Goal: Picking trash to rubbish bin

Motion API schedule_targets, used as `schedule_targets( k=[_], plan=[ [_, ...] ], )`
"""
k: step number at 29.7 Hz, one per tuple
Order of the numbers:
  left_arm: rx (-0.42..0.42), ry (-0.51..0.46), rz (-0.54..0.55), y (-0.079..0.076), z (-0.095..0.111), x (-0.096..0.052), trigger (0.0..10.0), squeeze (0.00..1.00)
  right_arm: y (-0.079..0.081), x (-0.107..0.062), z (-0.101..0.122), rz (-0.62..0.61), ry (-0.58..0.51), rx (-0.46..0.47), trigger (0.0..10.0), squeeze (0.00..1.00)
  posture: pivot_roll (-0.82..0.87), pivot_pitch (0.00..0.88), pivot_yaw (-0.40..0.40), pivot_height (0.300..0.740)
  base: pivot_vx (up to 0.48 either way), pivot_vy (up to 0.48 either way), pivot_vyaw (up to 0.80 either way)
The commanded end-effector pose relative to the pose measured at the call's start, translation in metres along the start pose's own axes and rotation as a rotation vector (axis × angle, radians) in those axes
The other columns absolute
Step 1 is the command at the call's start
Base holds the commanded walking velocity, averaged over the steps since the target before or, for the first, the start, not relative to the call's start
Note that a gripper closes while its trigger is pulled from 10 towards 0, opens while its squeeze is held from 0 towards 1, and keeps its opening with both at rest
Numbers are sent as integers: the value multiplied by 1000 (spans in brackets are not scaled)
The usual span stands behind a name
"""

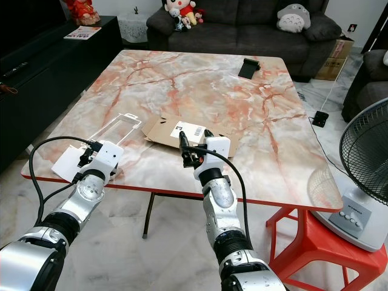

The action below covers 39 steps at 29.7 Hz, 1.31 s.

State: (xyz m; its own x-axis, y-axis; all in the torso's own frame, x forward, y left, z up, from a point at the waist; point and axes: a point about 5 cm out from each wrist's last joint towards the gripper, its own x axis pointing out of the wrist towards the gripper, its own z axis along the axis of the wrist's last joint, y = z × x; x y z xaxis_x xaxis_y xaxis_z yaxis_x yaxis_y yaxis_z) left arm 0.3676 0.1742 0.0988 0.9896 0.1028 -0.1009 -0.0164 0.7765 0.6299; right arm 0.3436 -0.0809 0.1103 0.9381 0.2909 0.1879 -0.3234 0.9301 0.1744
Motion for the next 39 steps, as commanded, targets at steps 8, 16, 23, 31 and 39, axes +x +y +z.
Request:
schedule_targets(
  k=[8, 16, 23, 31, 39],
  plan=[
    [3, 104, 46, 10, -12, 1, 10000, 0, -8, 2, 7, -9, -17, -10, 10000, 0, -29, 27, 2, 740, 0, 0, 0],
    [15, 134, 43, 12, -17, 1, 10000, 0, -11, 1, 8, -18, -16, -18, 10000, 0, -29, 27, 2, 740, 0, 0, 0],
    [44, 162, 37, 12, -21, -1, 10000, 0, -13, 1, 7, -25, -15, -19, 10000, 0, -27, 31, 0, 740, 0, 0, 0],
    [46, 181, 81, 20, -27, -2, 10000, 0, -14, 1, 8, -27, -15, -21, 10000, 0, -22, 34, -4, 740, 0, 0, 0],
    [52, 204, 67, 18, -32, -4, 10000, 0, -15, 2, 8, -30, -14, -23, 10000, 0, -19, 34, -5, 740, 0, 0, 0]
  ],
)
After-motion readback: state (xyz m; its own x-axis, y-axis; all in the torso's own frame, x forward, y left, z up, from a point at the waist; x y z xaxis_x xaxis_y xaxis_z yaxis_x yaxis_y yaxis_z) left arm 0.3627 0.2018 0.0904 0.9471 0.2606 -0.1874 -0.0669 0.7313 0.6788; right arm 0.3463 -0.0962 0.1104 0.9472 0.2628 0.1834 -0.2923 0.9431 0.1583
